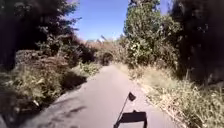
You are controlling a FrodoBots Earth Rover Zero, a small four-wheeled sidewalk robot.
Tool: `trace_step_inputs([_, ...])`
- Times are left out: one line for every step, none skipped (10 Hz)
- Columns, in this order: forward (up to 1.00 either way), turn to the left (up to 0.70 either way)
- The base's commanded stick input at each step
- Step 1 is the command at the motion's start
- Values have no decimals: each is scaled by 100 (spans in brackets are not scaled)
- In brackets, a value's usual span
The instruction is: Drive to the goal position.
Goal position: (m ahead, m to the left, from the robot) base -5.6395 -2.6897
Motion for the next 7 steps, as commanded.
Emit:
trace_step_inputs([100,8])
trace_step_inputs([100,8])
trace_step_inputs([100,0])
trace_step_inputs([100,0])
trace_step_inputs([100,0])
trace_step_inputs([100,0])
trace_step_inputs([100,0])
